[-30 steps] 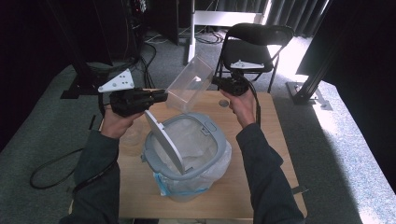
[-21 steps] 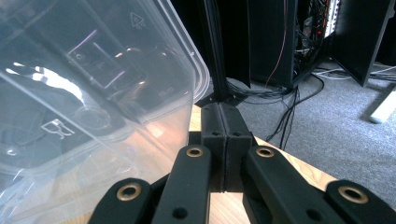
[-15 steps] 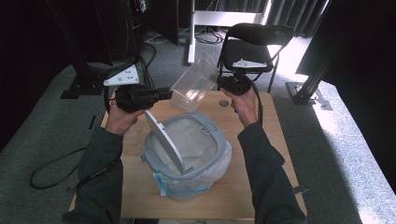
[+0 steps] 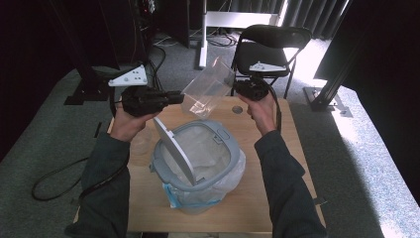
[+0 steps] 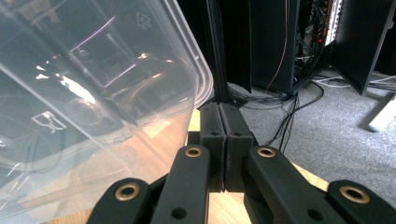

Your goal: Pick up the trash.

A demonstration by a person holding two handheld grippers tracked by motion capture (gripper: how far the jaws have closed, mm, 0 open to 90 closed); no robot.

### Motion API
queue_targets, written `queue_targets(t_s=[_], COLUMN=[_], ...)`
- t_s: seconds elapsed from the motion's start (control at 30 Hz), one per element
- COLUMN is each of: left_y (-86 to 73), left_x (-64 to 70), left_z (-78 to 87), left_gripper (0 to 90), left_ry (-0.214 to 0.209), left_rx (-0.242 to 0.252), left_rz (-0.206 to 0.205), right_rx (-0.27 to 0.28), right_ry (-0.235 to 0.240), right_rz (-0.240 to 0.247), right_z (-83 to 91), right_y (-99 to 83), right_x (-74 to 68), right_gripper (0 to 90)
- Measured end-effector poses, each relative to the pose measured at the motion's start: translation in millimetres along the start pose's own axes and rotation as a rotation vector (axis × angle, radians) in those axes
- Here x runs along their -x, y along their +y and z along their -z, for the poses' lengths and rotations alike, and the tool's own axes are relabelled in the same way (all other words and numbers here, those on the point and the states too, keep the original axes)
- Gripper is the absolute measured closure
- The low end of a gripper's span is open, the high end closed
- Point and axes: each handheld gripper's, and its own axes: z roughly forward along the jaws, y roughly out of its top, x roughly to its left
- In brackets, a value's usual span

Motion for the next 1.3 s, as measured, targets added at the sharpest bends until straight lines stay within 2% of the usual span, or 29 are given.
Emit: queue_targets(t_s=[0.17, 0.53, 1.1, 1.3], left_y=[0.8, 3.1, 3.2, 3.7], left_x=[2.6, 3.7, 3.1, 2.9], left_z=[3.5, 2.3, 1.5, 1.0], left_gripper=[83.3, 83.2, 83.1, 83.1], left_ry=[-0.018, -0.026, -0.047, -0.056], left_rx=[0.012, -0.007, -0.012, -0.013], left_rz=[0.000, -0.009, -0.005, -0.008], right_rx=[0.010, 0.012, 0.006, 0.007], right_ry=[-0.002, 0.019, 0.038, 0.029], right_rz=[0.002, 0.014, 0.027, 0.020], right_z=[2.7, 4.5, 3.2, 2.7], right_y=[3.6, 6.0, 8.3, 8.4], right_x=[-0.1, -1.7, -1.4, -0.2], right_gripper=[89.0, 89.0, 89.0, 88.8])
